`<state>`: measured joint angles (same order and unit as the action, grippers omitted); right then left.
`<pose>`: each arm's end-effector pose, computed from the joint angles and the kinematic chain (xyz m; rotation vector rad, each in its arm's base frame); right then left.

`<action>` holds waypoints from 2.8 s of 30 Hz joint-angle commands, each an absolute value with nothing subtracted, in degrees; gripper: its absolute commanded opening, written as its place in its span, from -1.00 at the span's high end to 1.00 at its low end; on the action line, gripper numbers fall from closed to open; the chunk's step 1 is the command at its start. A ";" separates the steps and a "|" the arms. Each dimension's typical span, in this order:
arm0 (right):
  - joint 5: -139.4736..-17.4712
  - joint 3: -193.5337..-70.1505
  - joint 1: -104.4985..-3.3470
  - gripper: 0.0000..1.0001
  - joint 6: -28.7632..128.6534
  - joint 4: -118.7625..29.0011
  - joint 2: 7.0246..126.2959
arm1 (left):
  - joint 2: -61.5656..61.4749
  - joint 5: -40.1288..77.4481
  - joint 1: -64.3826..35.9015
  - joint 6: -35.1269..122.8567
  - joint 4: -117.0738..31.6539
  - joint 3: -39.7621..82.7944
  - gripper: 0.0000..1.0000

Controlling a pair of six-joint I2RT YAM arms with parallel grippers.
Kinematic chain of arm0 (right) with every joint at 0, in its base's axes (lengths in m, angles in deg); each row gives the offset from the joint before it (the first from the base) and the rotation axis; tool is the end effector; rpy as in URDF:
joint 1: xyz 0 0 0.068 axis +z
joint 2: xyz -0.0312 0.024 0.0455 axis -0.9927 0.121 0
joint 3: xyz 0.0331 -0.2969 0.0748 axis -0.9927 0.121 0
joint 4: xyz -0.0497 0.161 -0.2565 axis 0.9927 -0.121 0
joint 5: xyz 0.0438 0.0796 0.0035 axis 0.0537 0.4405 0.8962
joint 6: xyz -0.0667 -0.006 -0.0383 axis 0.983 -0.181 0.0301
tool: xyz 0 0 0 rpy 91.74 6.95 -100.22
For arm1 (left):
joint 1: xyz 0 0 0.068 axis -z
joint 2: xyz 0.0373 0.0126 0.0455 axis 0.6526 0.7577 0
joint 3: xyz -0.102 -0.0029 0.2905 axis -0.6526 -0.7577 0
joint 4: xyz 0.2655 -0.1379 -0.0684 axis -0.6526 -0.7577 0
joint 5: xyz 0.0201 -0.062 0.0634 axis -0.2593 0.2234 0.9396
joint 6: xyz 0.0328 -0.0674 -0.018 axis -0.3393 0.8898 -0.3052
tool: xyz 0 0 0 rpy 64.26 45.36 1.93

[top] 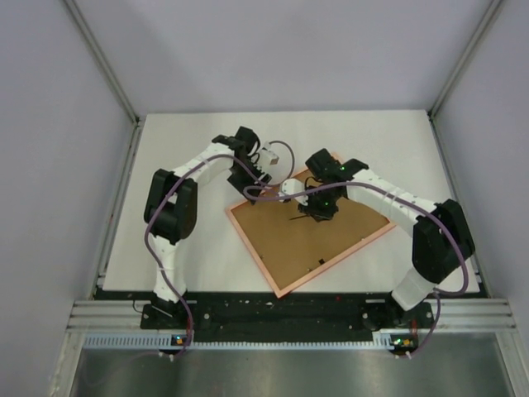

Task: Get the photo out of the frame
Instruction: Adjust the photo frame at the center of the board, then release the photo frame item from the photo frame.

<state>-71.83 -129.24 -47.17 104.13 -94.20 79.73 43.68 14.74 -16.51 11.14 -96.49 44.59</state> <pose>0.2996 0.2368 0.2332 -1.8856 2.0344 0.2993 0.4438 -0.2148 0.1781 1.1464 2.6414 -0.3171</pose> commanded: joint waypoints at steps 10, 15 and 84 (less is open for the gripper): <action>-74.96 -123.97 -53.08 1.00 105.80 -101.15 67.67 | 40.39 15.32 -16.04 11.72 -94.56 42.07 -0.38; -75.64 -125.64 -49.49 1.00 106.94 -98.96 70.30 | 40.56 15.23 -15.34 11.81 -94.47 41.46 -0.35; -80.66 -138.47 -27.50 1.00 126.63 -94.73 91.93 | 56.21 28.94 -13.49 7.76 -91.31 62.81 0.43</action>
